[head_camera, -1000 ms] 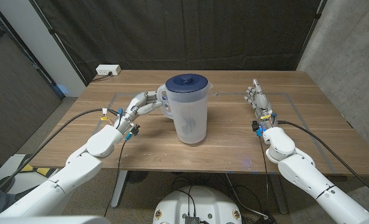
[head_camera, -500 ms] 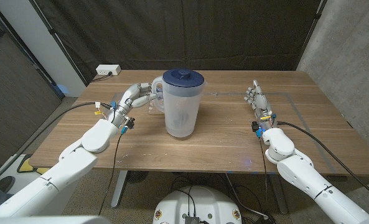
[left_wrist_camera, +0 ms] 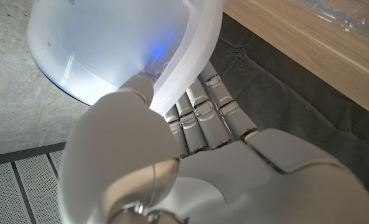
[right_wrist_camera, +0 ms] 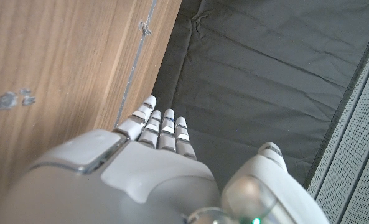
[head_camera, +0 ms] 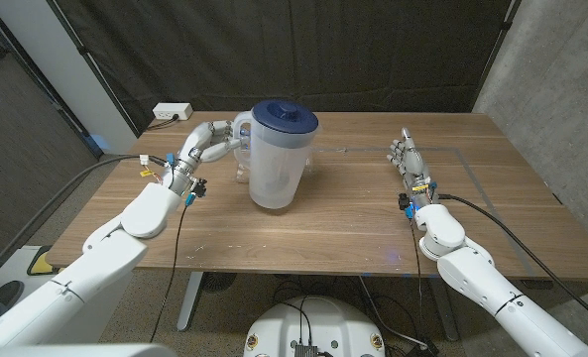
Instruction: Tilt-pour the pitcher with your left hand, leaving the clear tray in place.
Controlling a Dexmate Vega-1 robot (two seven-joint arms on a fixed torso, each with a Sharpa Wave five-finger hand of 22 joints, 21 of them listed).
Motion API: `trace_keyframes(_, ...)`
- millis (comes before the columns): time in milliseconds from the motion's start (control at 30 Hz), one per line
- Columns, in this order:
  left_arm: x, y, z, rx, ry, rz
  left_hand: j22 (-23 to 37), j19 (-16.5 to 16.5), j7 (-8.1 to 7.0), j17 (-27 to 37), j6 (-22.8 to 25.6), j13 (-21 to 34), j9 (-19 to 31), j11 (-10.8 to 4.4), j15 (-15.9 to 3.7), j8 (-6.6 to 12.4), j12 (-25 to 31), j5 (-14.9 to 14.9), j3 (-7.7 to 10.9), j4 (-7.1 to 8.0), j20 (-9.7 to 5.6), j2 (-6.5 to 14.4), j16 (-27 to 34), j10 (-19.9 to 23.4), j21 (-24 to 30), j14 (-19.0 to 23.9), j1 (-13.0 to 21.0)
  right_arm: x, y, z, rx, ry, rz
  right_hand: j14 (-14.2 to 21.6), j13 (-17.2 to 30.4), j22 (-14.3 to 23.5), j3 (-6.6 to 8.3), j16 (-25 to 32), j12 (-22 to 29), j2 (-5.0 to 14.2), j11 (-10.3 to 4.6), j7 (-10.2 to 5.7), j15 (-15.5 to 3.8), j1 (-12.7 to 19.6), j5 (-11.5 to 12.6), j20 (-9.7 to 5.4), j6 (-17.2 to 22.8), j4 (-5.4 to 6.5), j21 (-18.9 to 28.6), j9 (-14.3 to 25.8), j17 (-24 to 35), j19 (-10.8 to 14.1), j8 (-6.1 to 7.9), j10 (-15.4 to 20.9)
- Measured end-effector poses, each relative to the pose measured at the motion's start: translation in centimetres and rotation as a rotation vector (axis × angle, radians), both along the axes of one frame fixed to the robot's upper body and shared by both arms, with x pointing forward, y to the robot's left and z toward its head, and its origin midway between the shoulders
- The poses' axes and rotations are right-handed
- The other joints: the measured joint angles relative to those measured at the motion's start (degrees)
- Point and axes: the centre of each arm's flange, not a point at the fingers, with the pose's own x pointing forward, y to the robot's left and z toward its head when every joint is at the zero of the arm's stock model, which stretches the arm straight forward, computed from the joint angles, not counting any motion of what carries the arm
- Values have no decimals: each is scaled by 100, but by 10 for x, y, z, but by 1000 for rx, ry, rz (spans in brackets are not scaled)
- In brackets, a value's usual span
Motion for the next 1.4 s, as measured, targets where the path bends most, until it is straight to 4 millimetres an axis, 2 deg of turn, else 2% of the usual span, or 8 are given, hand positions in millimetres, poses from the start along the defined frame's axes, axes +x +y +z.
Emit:
trace_keyframes(333, -21, 16, 6, -22, -31, 82, -28, -31, 0, 53, 0, 115, 53, 5, 0, 20, 42, 0, 0, 1, 31, 0, -21, -5, 63, 1, 0, 5, 3, 6, -11, -10, 9, 0, 0, 0, 0, 0, 0, 0, 0, 0, 0, 0, 0, 0, 0, 0, 0, 0, 0, 0, 0, 0)
trace_keyframes(433, -19, 18, 4, -22, -24, 101, -28, -30, 0, 67, 0, 150, 79, 10, 0, 22, 84, -22, 3, 3, 31, 0, -21, -11, 68, 1, 0, 7, 3, 8, -13, -12, 9, 0, 0, 0, 0, 0, 0, 0, 0, 0, 0, 0, 0, 0, 0, 0, 0, 0, 0, 0, 0, 0)
trace_keyframes(467, -28, 22, 8, -29, -36, 115, -28, -30, 0, 77, 0, 159, 79, 10, 0, 22, 87, -22, 16, 17, 31, 0, -21, -11, 85, 1, 0, 7, 4, 10, -19, -14, 16, 0, -1, 0, 0, 0, 0, 0, 0, 0, 0, 0, 0, 0, 0, 0, 0, 0, 0, 0, 0, 0)
trace_keyframes(767, -42, 39, 13, -36, -39, 199, -27, -30, -1, 106, 0, 258, 103, 10, -19, 22, 88, -22, 31, 32, 31, 0, -51, -12, 129, 43, 0, 12, 6, 17, -40, -18, 26, 0, -1, 0, -25, 0, 0, 0, 0, 0, 0, 0, 0, 0, 0, 25, 0, 0, 0, 0, 0, 0)
trace_keyframes(1400, -60, 70, 31, -61, -63, 300, -26, -82, -1, 185, 1, 404, 109, 9, -18, 21, 128, -22, 63, 16, 20, 0, -88, -11, 217, 43, 0, 19, 11, 29, -85, -2, 43, 0, -1, 0, -24, 0, 0, 22, 1, 0, 0, 23, 0, -20, 0, 24, 0, 0, 0, 20, 0, -1)
